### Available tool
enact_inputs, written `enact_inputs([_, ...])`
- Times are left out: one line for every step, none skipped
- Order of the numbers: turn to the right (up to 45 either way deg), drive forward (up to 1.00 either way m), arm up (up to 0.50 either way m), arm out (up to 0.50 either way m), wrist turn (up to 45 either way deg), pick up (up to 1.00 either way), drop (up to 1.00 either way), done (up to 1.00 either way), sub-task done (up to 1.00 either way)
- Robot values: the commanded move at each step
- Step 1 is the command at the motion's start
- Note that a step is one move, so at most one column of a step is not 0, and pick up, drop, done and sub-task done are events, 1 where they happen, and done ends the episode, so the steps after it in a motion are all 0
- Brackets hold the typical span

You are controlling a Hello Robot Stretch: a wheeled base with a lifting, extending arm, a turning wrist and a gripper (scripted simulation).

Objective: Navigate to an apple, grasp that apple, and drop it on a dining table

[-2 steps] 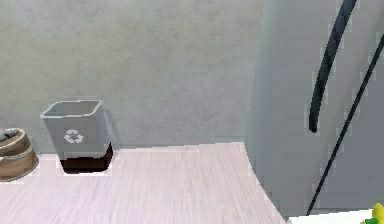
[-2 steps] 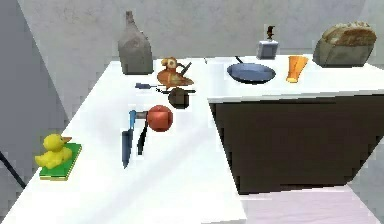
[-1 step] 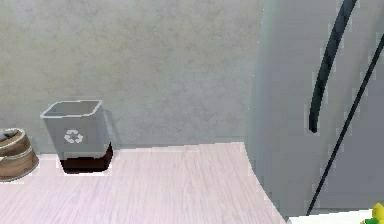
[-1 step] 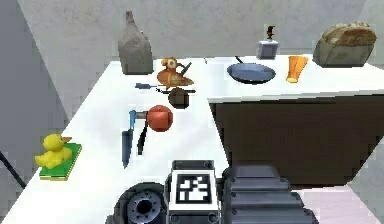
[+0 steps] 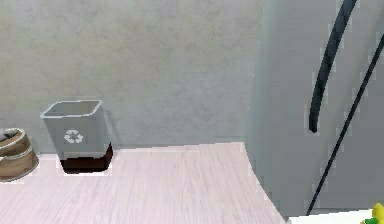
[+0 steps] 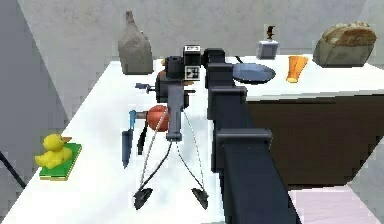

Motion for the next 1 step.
enact_inputs([0.0, 0.0, 0.0, 0.0, 45.0, 0.0, 0.0, 0.0, 0.0])
